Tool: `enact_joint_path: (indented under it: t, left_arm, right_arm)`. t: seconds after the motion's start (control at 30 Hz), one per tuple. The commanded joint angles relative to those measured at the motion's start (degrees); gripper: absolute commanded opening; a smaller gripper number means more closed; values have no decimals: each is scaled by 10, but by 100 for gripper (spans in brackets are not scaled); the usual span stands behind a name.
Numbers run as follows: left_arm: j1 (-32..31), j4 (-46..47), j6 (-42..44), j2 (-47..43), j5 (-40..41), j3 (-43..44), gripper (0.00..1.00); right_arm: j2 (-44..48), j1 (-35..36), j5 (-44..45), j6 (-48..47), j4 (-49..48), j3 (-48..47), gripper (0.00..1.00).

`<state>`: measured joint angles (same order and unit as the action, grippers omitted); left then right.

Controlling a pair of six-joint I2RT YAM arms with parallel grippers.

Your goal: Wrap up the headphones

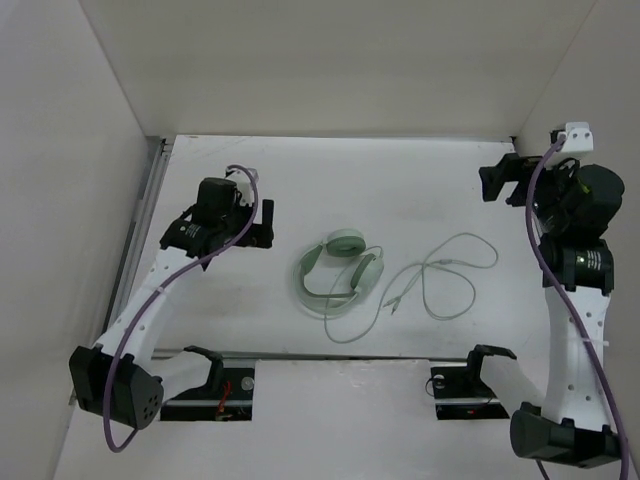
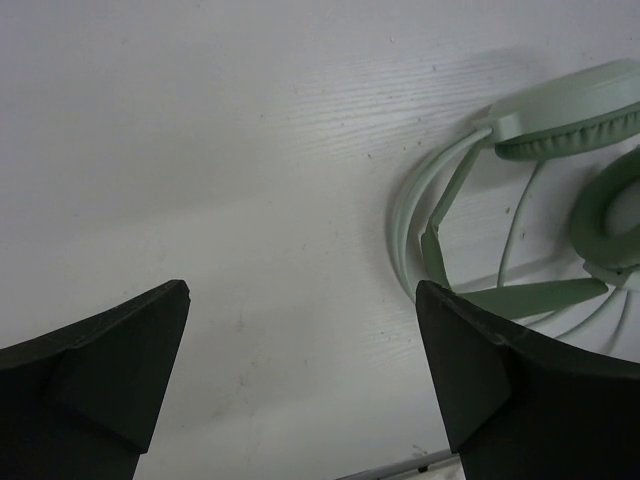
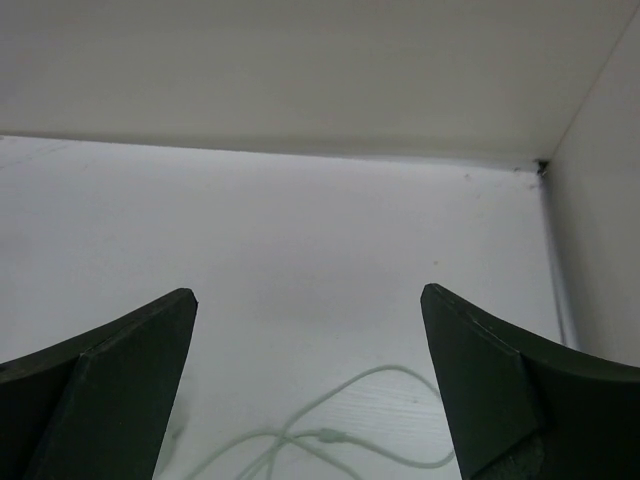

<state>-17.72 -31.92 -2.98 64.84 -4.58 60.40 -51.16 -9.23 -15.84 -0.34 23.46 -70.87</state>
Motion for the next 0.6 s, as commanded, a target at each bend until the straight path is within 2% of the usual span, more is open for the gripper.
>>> enact_joint_path:
  t: [0.0, 0.2, 0.33, 0.57]
  left_arm:
    - [-7, 44, -62, 5, 47, 11, 97]
    - [-16, 53, -147, 48, 27, -42, 94]
    - [-52, 66, -180, 81, 15, -73, 92]
    - [-123, 116, -236, 149, 9, -99, 80]
  right_arm:
    - [-10, -25, -75, 90, 45, -15, 100]
    - [-30, 13, -65, 54, 35, 56, 100]
    - [-28, 20, -60, 50, 31, 81, 100]
    - [-20, 18, -64, 52, 25, 116, 100]
